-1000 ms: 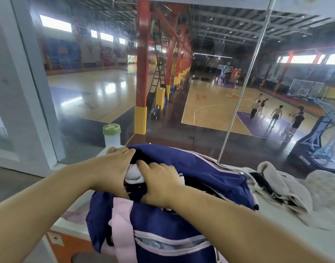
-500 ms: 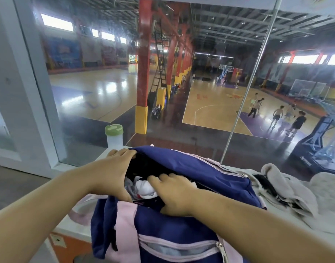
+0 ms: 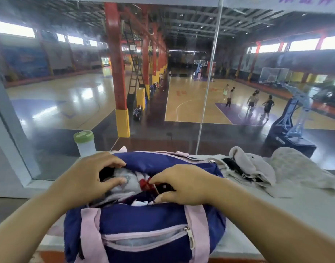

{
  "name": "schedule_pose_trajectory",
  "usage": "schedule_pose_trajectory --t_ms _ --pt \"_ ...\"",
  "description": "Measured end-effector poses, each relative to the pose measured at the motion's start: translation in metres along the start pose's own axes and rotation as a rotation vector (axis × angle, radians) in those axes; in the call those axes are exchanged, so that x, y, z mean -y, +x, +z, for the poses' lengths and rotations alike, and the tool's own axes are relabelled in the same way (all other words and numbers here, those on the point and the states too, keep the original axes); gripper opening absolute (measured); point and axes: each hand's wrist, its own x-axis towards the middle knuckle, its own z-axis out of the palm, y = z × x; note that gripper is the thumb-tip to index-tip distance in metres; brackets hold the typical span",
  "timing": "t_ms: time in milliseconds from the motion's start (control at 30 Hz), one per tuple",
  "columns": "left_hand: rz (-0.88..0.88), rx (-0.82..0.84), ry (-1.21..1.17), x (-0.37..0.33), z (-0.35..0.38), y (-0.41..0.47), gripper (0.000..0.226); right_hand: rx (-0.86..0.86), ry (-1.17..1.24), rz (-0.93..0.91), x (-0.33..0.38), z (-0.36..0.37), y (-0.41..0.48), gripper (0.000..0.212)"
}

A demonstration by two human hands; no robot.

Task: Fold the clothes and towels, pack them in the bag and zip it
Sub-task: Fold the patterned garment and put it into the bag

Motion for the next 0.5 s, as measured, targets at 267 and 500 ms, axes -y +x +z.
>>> schedule_pose_trajectory --t_ms 267,500 --pt "0.152 0.187 -0.075 -0.094 0.057 0.041 0.021 -0.05 0.18 0.408 -0.088 -0.003 -0.122 0.048" --pt "0.197 0.342 -0.149 -0.169 0.14 0.103 0.026 -0.077 0.276 0.782 -0.171 0.014 -0.216 0.047"
